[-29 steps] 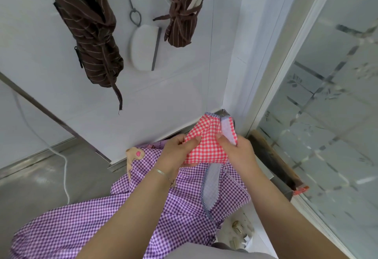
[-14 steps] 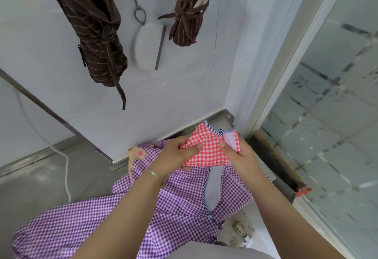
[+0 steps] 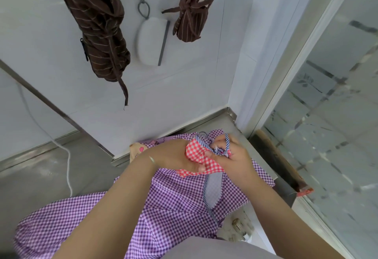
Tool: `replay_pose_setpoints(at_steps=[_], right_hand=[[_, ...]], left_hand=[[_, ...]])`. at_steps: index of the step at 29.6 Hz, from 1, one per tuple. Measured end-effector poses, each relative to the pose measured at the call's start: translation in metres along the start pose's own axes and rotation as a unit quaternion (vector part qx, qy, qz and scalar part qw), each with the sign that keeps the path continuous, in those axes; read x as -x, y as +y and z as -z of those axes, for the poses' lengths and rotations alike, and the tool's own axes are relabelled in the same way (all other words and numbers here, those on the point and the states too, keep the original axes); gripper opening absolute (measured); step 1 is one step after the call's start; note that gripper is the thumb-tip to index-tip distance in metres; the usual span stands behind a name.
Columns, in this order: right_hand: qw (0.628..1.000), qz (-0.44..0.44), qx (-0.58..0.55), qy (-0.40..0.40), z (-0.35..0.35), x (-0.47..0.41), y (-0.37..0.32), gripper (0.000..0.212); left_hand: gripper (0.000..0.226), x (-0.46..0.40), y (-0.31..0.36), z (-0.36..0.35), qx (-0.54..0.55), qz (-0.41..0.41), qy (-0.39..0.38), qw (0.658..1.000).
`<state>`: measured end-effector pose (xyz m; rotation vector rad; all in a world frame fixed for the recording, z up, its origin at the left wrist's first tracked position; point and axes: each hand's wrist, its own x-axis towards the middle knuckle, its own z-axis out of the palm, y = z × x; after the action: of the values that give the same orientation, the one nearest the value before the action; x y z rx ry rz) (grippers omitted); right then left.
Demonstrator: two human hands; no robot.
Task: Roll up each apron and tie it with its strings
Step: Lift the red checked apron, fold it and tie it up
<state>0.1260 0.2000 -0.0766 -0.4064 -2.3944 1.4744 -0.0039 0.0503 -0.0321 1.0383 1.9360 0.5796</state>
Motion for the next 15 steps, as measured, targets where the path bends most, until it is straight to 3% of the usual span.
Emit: replay_pose_setpoints(at_steps=[2,6,11,15], right_hand=[[1.0,-0.007,-0.021,-0.017,-0.001,0.0,-0.007,0.03],[0.982,-0.135,-0.123,-0.043,0.007,-0.011,-0.015,0.025],[0.974,-0.217,-0.07,0.013,0.015,-0.022,-0.011,0.038],[0.909,-0.402,-0.103,-0.034,0.03,-0.034,-0.006,0.07]], left_hand=[[0.038,-0.001,0.0,0.001,-0.012,0.016,-0.023,1.0],[0.039,-0.003,-0.004,-0.005,-0.033,0.01,-0.016,0.999],[0.033,-0.006,-0.006,-0.021,0.006,-0.003,0.003,1.0],[0.015,-0.006,-0.004,-0.027,-0.025,0.001,0.064,0.998]])
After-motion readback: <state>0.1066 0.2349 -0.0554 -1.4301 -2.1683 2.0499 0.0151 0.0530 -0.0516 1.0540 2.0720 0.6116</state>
